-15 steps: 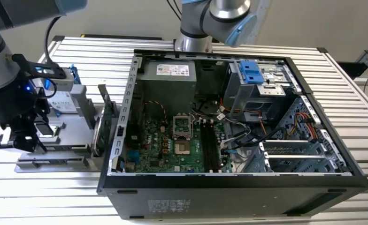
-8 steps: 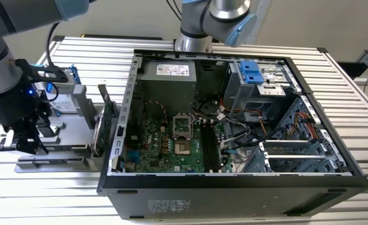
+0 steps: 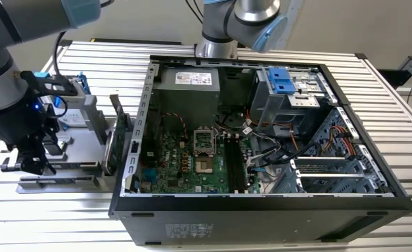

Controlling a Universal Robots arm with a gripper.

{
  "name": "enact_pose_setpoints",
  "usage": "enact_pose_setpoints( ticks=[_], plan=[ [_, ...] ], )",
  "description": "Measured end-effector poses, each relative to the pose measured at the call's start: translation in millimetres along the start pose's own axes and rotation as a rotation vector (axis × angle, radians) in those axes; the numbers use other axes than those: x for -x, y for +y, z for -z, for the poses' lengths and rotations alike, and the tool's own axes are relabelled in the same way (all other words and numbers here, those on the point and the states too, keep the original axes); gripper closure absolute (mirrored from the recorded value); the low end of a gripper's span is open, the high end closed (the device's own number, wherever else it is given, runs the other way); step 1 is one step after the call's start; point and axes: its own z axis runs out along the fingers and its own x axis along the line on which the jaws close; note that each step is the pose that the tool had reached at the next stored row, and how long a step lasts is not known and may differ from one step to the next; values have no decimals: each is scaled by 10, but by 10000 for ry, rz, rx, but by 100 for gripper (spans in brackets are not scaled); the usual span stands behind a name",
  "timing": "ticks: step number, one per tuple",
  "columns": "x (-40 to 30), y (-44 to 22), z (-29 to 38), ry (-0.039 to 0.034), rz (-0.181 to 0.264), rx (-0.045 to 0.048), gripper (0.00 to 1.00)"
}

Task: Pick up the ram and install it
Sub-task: 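Pick up the ram and move it above insertion slot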

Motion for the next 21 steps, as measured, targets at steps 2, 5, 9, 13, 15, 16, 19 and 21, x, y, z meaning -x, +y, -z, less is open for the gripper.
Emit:
enact_pose_setpoints(
  ticks=[2,5,9,13,15,16,19,21],
  plan=[
    [0,0,-20,0,0,0,0],
    [0,0,-50,0,0,0,0],
    [-1,-1,-87,1,0,1,0],
    [0,0,-120,-1,3,20,0],
    [-1,-1,-133,-4,10,62,0],
    [-2,-1,-140,-5,16,85,0],
    [-4,-1,-161,-7,24,132,0],
    [-7,-1,-173,-7,29,143,0]
  ],
)
